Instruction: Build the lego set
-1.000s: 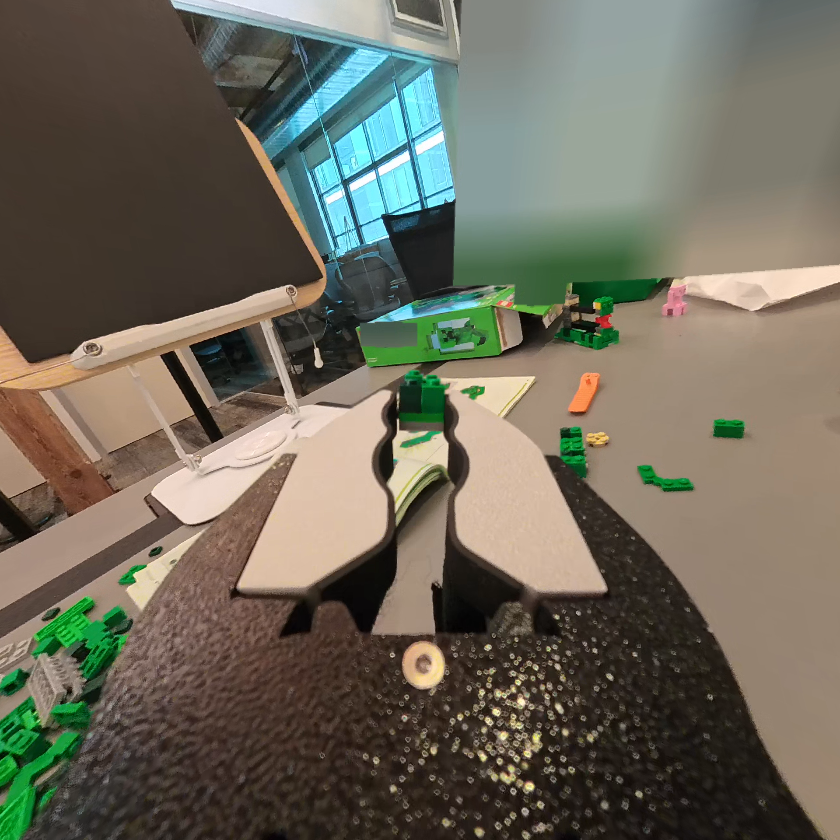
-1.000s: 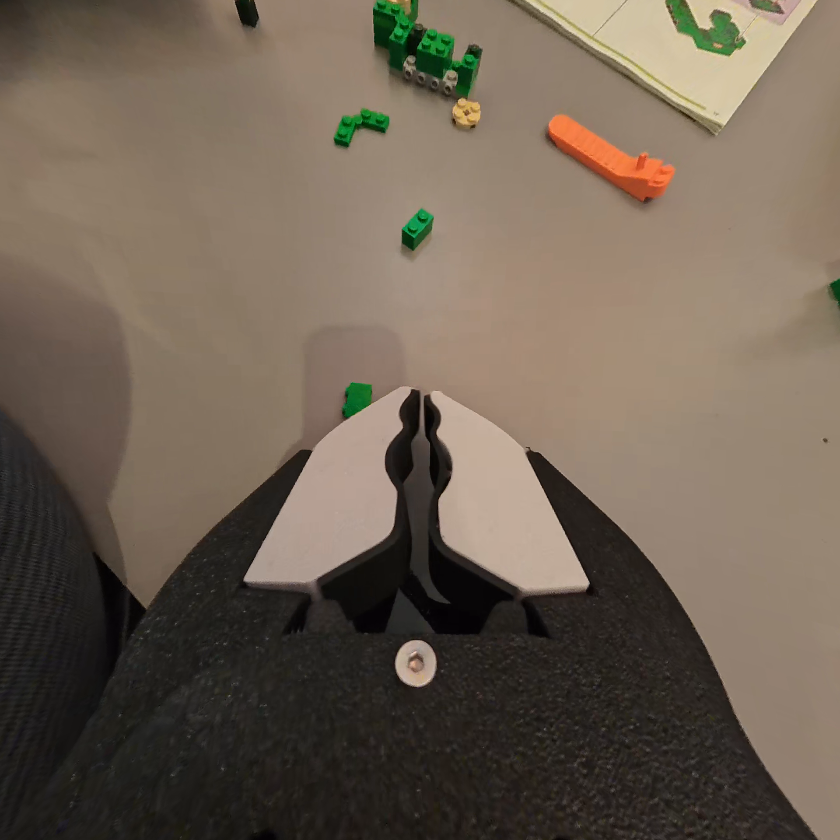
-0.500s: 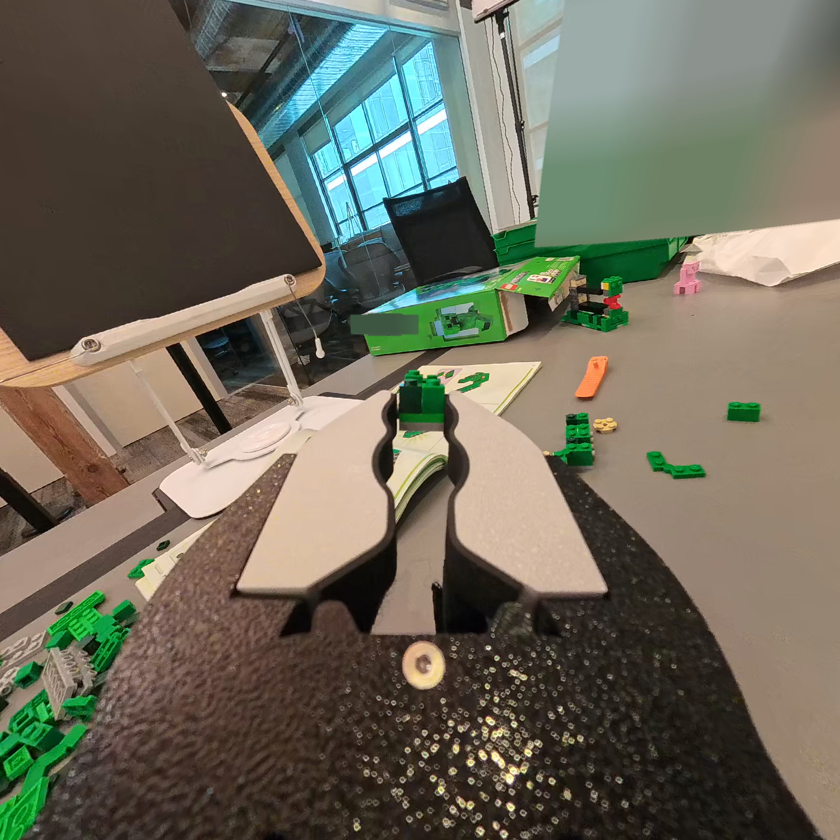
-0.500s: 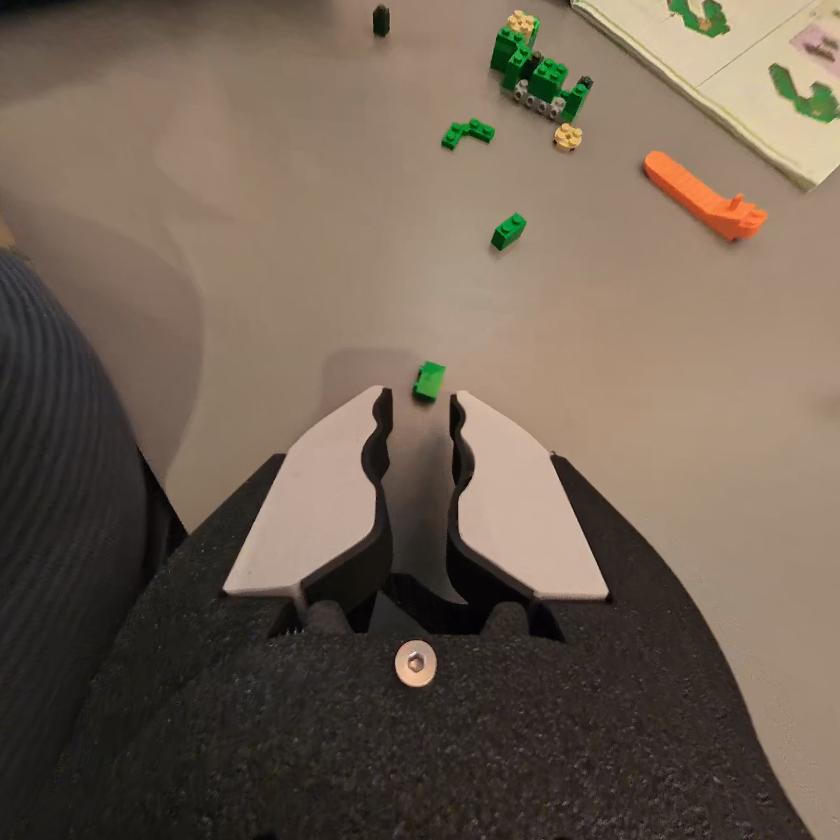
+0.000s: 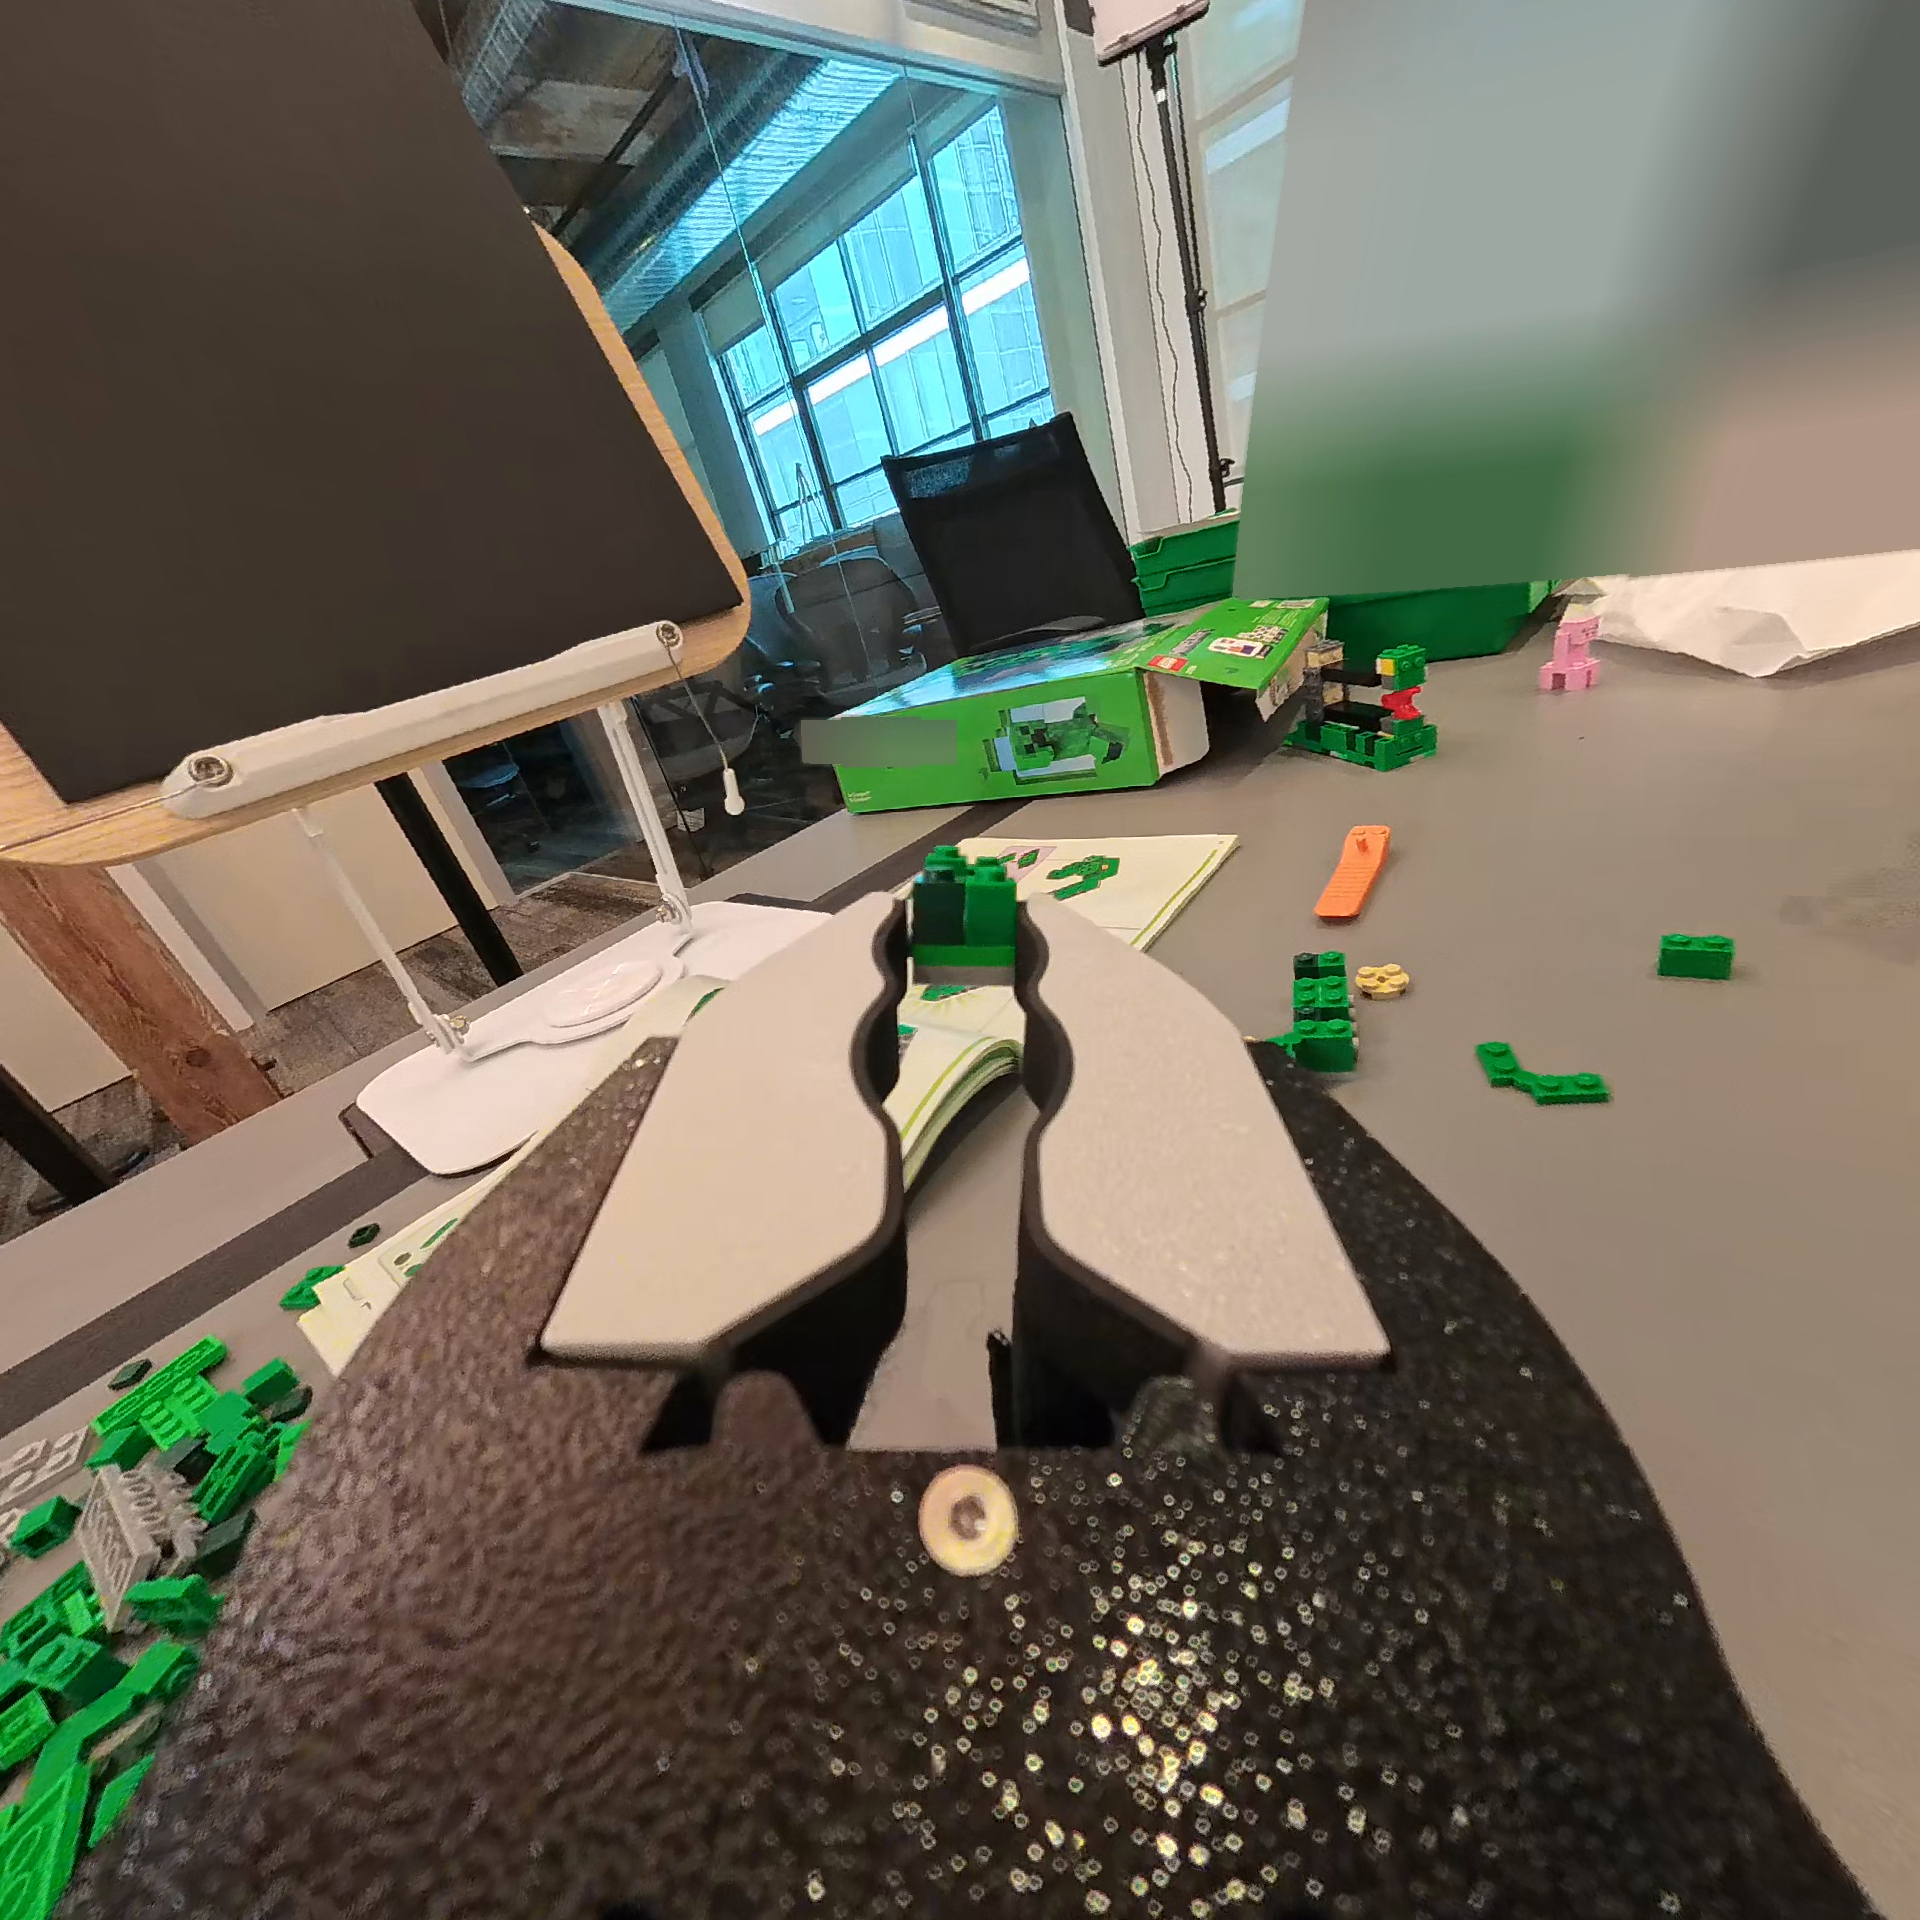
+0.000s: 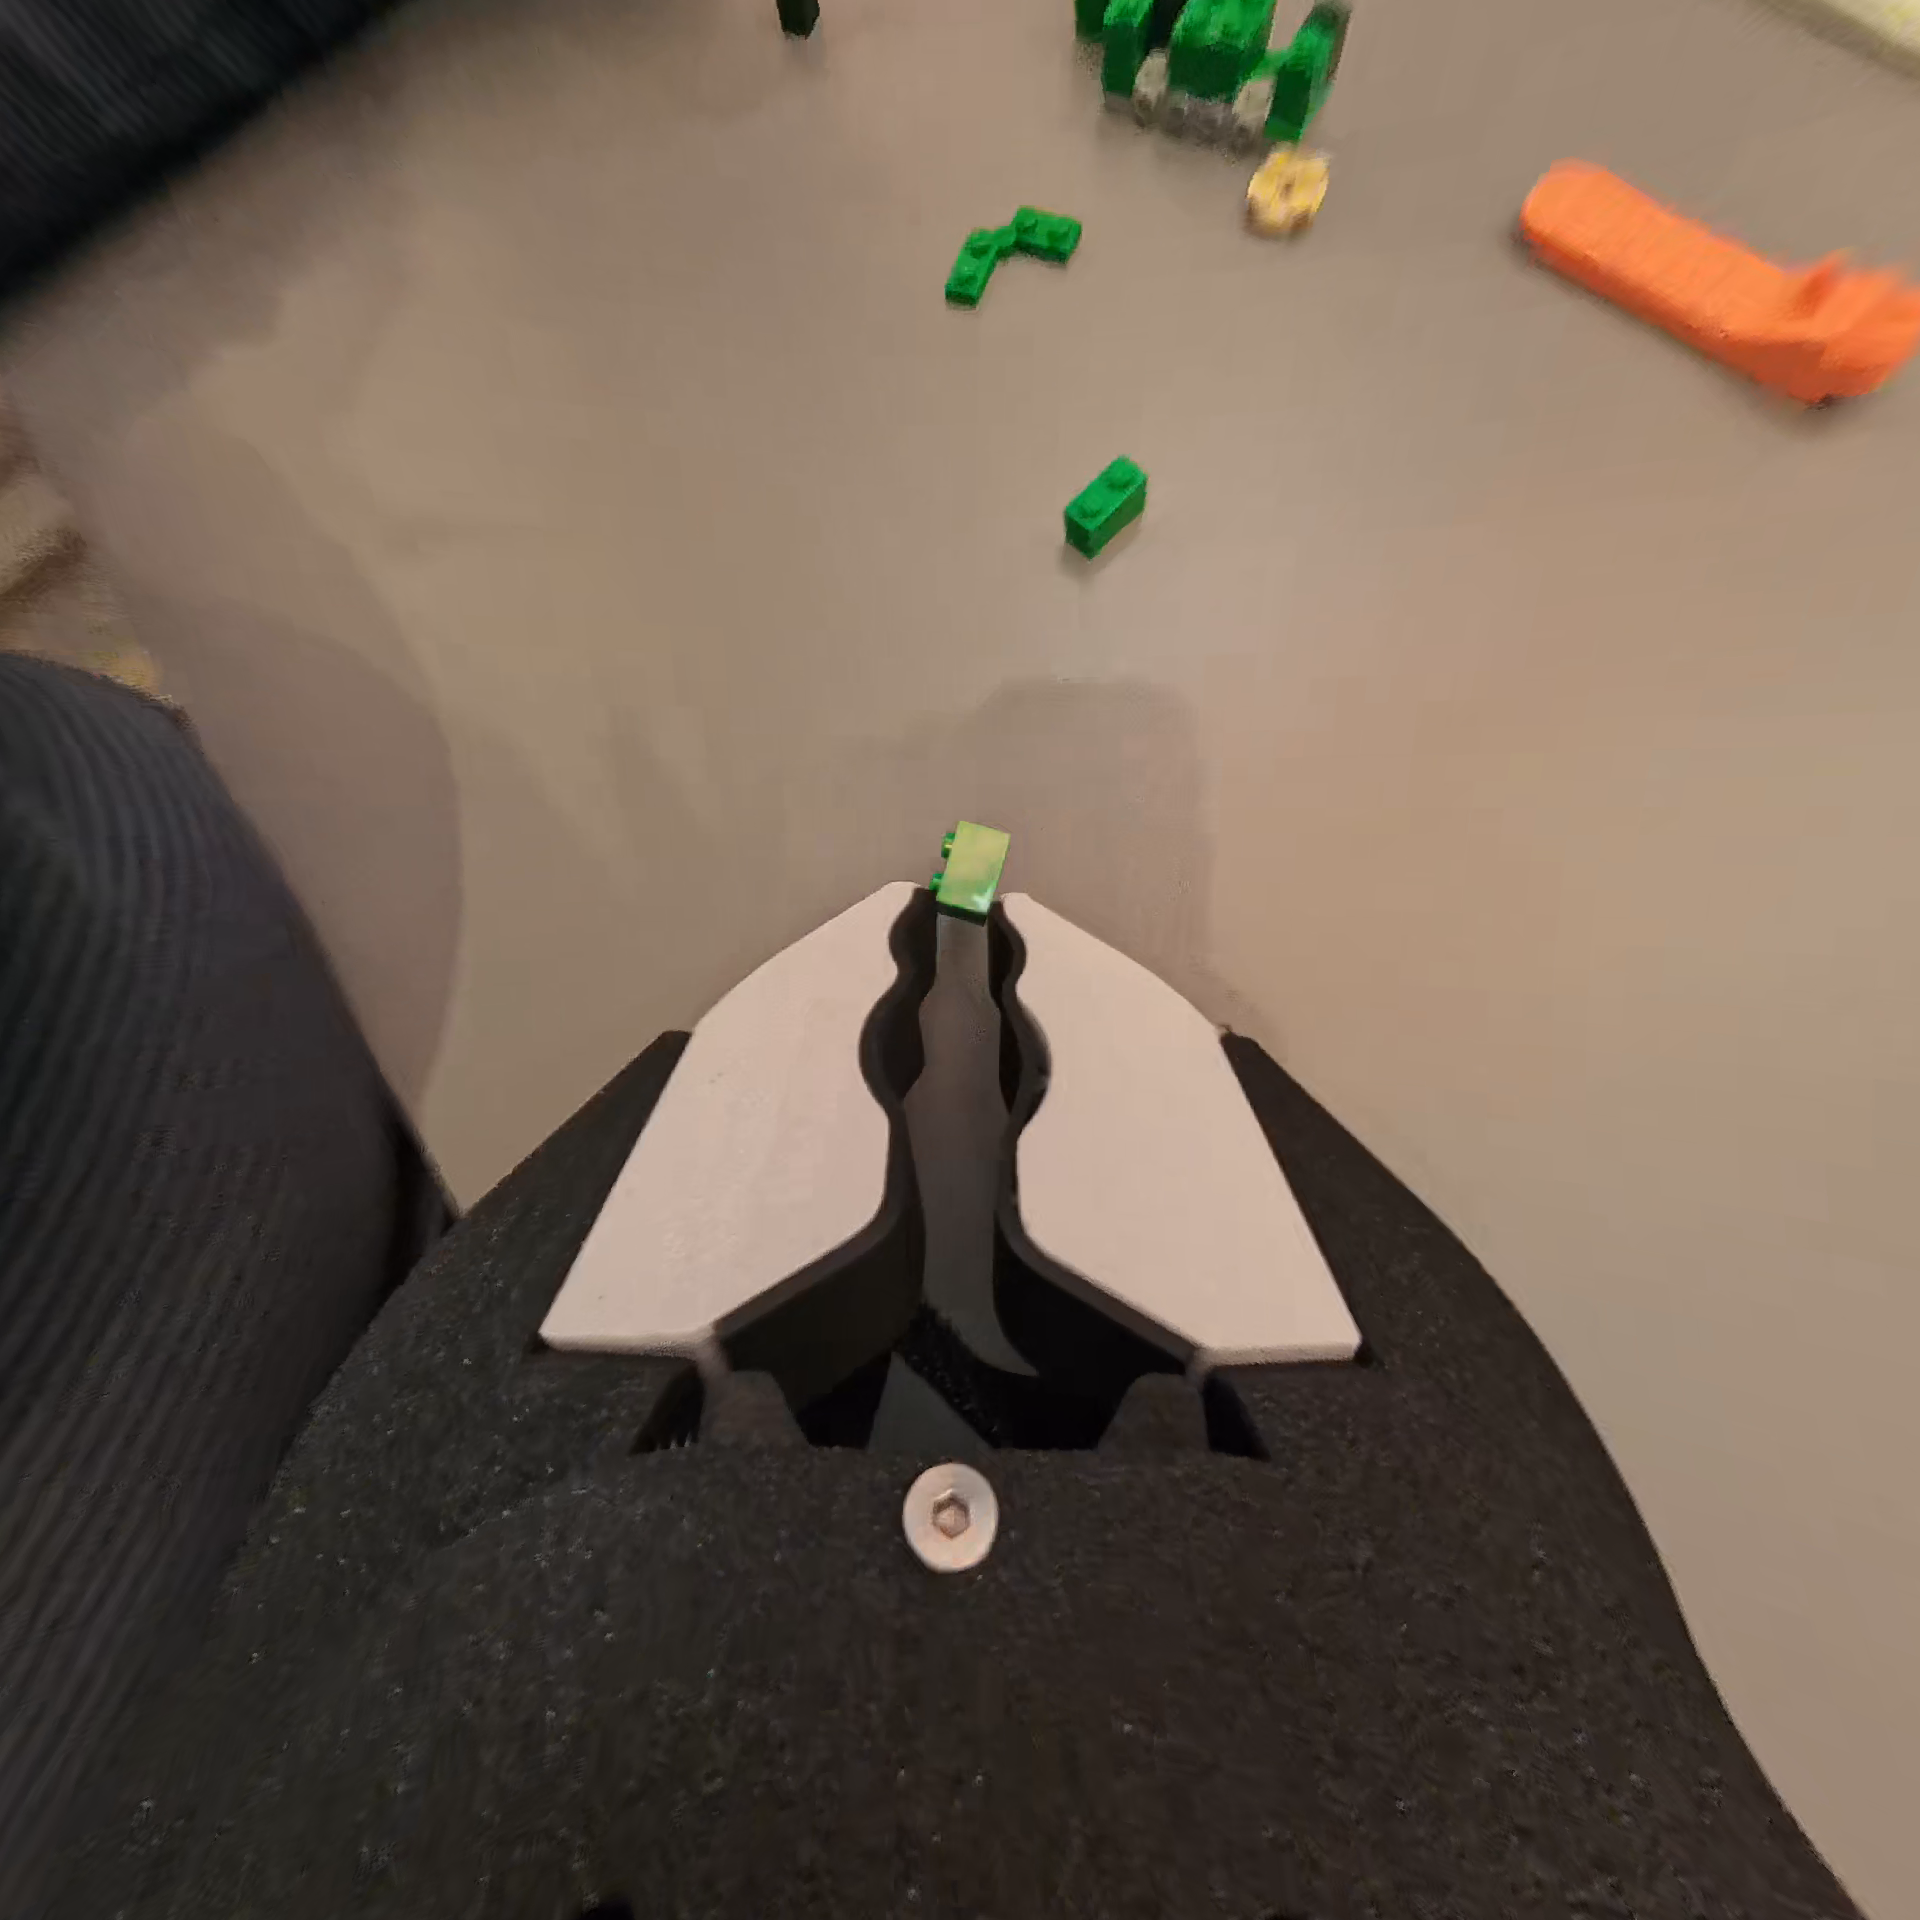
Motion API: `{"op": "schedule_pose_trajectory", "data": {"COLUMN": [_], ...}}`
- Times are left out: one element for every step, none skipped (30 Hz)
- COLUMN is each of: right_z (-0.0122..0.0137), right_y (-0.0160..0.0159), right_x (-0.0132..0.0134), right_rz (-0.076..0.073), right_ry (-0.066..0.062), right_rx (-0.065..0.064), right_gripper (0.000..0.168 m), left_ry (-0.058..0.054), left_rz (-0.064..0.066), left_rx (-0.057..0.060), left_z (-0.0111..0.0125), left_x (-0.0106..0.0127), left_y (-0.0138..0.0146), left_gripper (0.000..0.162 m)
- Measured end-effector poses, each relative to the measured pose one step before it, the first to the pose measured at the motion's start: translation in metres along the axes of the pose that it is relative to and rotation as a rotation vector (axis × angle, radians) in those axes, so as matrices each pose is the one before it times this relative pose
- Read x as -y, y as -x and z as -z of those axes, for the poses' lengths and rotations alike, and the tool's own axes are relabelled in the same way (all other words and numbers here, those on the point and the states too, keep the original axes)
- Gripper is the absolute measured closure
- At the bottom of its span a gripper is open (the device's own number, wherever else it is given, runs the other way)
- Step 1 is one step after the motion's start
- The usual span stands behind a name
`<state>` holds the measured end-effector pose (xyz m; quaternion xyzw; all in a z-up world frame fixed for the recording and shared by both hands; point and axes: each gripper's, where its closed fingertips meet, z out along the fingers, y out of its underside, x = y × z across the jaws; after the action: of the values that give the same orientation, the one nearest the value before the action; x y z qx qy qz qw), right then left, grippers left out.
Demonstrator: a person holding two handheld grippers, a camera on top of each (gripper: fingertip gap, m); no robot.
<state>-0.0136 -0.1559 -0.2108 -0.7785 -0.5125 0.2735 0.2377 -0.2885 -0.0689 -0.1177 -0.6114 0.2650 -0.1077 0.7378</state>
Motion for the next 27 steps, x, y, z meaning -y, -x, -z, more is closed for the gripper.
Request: {"op": "schedule_pose_trajectory", "data": {"right_z": [0.00265,0.00307,0.00386,0.00404,0.00412,0.00387,0.00331,0.00222,0.00106,0.00068,0.00049,0.00082,0.00107,0.00117,0.00106,0.00083,-0.00002,-0.00083,-0.00113,-0.00103,-0.00088,-0.0009,-0.00059,-0.00028,-0.00006,0.00049,0.00064], "right_y": [-0.001,0.00079,0.00521,0.00481,-0.00038,-0.00363,-0.00598,-0.00445,0.00011,0.00221,0.00228,-0.00096,-0.00293,-0.00202,-0.0006,0.00074,0.00176,0.00126,0.00105,0.00069,-0.00065,-0.00128,-0.00289,-0.00379,-0.00275,-0.00133,-0.00008], "right_x": [-0.0022,-0.00402,-0.00524,-0.00478,-0.00326,-0.00524,-0.0063,-0.00591,-0.00464,-0.00223,-0.00163,-0.00171,-0.00204,-0.00131,-0.0001,-0.00017,-0.00071,-0.00076,-0.00085,-0.00019,0.00144,0.00164,0.00137,0.00066,-0.00009,0.00044,0.00117], "right_rz": [-0.0657,-0.0864,-0.0927,-0.0797,-0.0515,-0.0366,-0.0252,-0.0075,0.004,0.0012,0.0009,0.0018,-0.0026,-0.0014,-0.0006,0.0047,0.0292,0.0482,0.0386,0.0193,0.017,0.0119,0.0008,-0.0035,-0.0019,-0.0002,-0.0036], "right_ry": [0.0596,0.0802,0.0929,0.0889,0.0713,0.084,0.0938,0.0887,0.0804,0.0634,0.0601,0.058,0.0588,0.0508,0.039,0.0378,0.0392,0.0374,0.0337,0.0307,0.0196,0.0194,0.0205,0.0233,0.0245,0.0163,0.0057], "right_rx": [0.0846,0.1026,0.1312,0.1221,0.0724,0.0372,0.0035,-0.0039,0.0154,0.0208,0.0171,-0.0065,-0.0167,-0.0058,0.0087,0.02,0.0221,0.0127,0.0107,0.0108,0.0023,-0.0001,-0.0095,-0.0172,-0.0129,-0.0062,0.0006], "right_gripper": [0.159,0.159,0.159,0.159,0.159,0.159,0.159,0.159,0.159,0.159,0.159,0.159,0.159,0.159,0.159,0.159,0.159,0.159,0.159,0.159,0.159,0.159,0.159,0.159,0.159,0.159,0.159], "left_ry": [-0.0025,-0.0021,-0.0015,-0.0012,-0.0015,-0.0006,0.0,-0.0008,-0.0008,-0.0003,-0.0003,-0.0007,-0.0005,-0.0008,-0.0013,-0.001,-0.0007,-0.0006,-0.0014,-0.0013,-0.0005,0.0001,0.0004,0.0002,-0.0001,-0.0002,-0.0018], "left_rz": [0.0022,0.0028,0.0025,0.0016,0.0009,0.0002,-0.0008,-0.001,-0.0002,-0.0003,-0.0002,0.0005,0.001,0.0009,0.0011,0.0011,0.0009,0.0006,0.0,-0.0001,0.0001,-0.0001,-0.0002,0.0001,-0.0001,-0.0003,-0.0006], "left_rx": [0.0027,0.0015,0.0002,-0.0002,-0.0002,-0.0007,0.0006,0.0007,-0.0003,-0.0001,-0.0005,-0.0016,-0.0017,-0.0014,-0.0024,-0.0021,-0.0023,-0.0021,-0.0015,-0.0024,-0.0031,-0.0032,-0.0029,-0.0027,-0.0019,-0.0009,-0.0016], "left_z": [0.00042,0.00033,0.00009,0.00002,0.00017,0.00003,0.00004,0.0002,0.0001,0.00006,-0.00003,-0.00005,-0.00008,-0.00014,-0.00017,-0.00007,-0.0002,-0.00011,-0.00012,-0.00007,-0.00029,-0.00032,-0.0003,-0.00031,-0.00005,-0.00008,0.00016], "left_x": [0.00034,0.00023,0.00023,0.00013,0.00021,0.0002,0.00003,0.00018,0.00025,0.00006,0.00013,0.00009,0.00013,0.00008,0.00014,0.00013,0.00017,0.0002,0.00024,0.0003,0.00018,-0.00002,-0.00006,-0.00003,-0.00008,0.00014,0.00039], "left_y": [0.00041,0.0004,0.00021,0.00003,-0.00001,-0.00013,-0.00001,0.00001,-0.00009,-0.00005,-0.00002,-0.00025,-0.00014,-0.0002,-0.00035,-0.00036,-0.00038,-0.00038,-0.00041,-0.00041,-0.00058,-0.00055,-0.00051,-0.0005,-0.00035,-0.00015,-0.00021], "left_gripper": [0.144,0.144,0.144,0.144,0.144,0.144,0.144,0.144,0.144,0.144,0.144,0.144,0.144,0.144,0.144,0.144,0.144,0.144,0.144,0.144,0.144,0.144,0.144,0.144,0.144,0.144,0.144]}}
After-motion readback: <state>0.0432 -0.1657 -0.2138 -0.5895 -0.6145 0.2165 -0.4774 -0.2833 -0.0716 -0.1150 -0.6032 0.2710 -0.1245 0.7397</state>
